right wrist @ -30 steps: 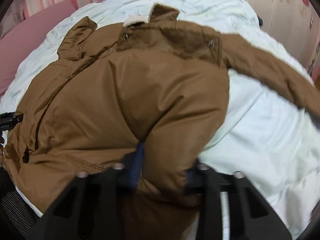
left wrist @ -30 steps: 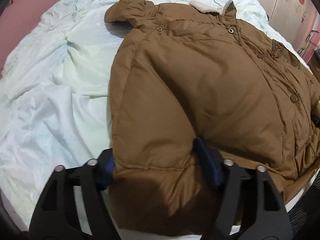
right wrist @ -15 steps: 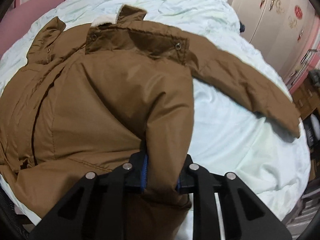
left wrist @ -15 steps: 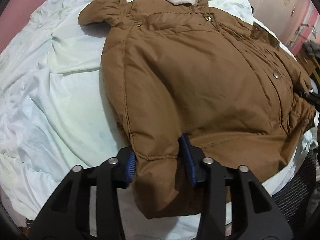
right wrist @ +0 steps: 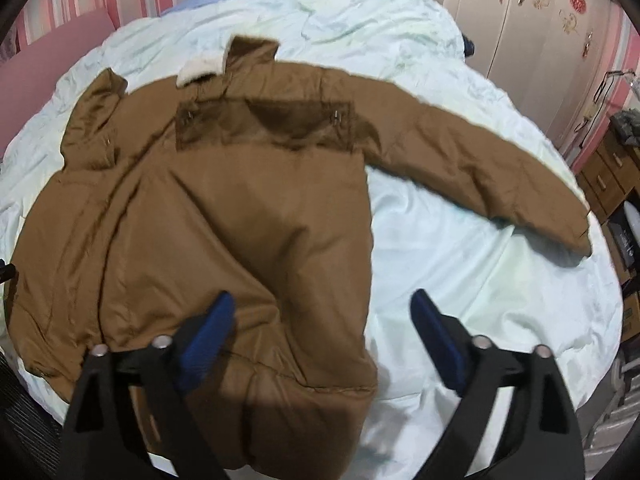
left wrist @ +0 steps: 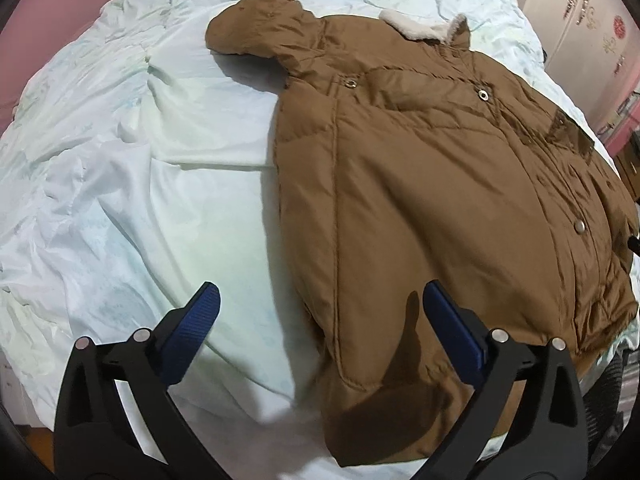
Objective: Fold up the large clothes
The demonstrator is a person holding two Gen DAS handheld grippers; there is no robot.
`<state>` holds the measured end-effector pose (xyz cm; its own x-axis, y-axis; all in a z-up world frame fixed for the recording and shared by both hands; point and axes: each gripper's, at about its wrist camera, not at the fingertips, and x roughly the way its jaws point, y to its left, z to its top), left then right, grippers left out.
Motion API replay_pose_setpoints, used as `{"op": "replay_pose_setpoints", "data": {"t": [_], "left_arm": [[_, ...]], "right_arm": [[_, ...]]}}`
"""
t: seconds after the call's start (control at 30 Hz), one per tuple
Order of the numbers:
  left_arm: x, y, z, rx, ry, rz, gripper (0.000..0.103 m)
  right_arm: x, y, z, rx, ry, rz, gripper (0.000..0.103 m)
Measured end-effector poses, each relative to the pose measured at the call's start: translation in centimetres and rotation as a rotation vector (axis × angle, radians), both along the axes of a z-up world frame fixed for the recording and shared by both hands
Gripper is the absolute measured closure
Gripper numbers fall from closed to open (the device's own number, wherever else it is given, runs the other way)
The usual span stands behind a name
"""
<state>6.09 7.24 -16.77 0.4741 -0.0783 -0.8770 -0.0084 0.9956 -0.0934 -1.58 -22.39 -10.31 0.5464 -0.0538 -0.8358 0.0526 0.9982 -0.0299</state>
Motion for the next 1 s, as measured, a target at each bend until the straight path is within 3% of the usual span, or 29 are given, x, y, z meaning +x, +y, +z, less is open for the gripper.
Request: {"op": "replay_pose_setpoints", "data": {"t": [0.2, 0.4, 0.53, 0.7, 0.83, 1.0], "left_arm": [[1.5, 0.5, 1.6, 0.031, -0.043, 0.011, 0.003], [3.9, 1.3, 3.3, 0.057, -0.062, 0.025, 0.003], [6.3, 1.4, 4.4, 0.096, -0.07, 0.033, 0.003], [8.7, 1.3, 6.2, 0.111, -0.079, 0.04, 0.003], [11.0, 1.3, 7.3, 0.107, -0.069, 0.058, 0.003], [13.3, 1.2, 7.9, 0.124, -0.054, 0.07, 0.003]], "right_arm": [[0.6, -0.7, -0.2, -0.06, -0.002, -0.034, 0.008], [2.0, -4.1, 0.6, -0.067, -0.016, -0.147, 0.008], [3.4, -8.4, 0.4, -0.058, -0.029, -0.262, 0.007], [5.8, -17.0, -0.8, -0.072, -0.025, -0.444, 0.007], [7.4, -24.2, -2.2, -0.099, 0.017, -0.594, 0.007], [9.0, -30.9, -3.8, -0.116, 0.079, -0.703, 0.007]]}}
